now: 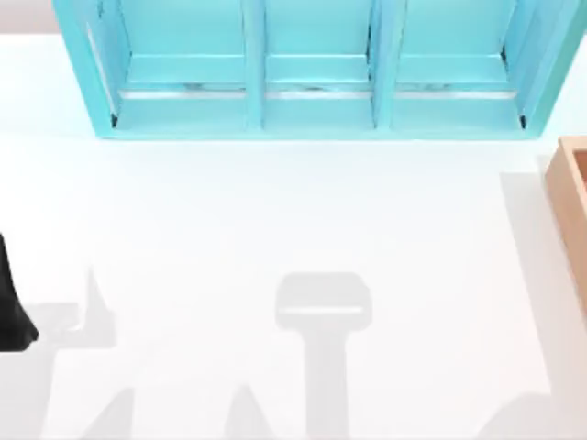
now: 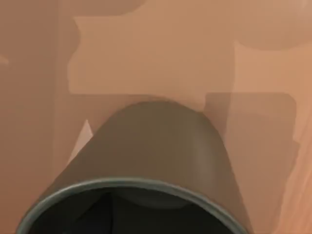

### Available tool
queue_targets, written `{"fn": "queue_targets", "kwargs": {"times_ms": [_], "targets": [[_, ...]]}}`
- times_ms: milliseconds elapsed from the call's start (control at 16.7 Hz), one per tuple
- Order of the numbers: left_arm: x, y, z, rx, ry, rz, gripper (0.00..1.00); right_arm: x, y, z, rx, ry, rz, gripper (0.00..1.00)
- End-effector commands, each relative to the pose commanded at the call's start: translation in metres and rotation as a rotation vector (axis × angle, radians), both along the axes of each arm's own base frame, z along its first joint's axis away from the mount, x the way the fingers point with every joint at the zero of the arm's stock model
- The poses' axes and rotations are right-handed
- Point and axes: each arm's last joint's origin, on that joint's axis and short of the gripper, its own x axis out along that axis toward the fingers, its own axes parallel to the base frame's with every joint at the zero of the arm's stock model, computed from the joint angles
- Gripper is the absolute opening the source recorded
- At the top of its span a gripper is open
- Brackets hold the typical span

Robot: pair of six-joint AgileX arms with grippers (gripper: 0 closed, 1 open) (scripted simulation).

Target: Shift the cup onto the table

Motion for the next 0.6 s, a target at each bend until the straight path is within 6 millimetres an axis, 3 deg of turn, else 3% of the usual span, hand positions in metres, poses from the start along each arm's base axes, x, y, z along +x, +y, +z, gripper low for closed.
{"fn": "queue_targets", "kwargs": {"times_ms": [360,600], "targets": [[0.0000,0.0000,0.0000,0.000,0.000,0.000,1.00,0.0000,-0.0011,-0.0093,0.004,0.007,-0.001,1.00],[0.0000,0.0000,0.0000,0.000,0.000,0.000,1.00,0.0000,-0.0011,-0.0093,0.004,0.007,-0.001,0.70]]}}
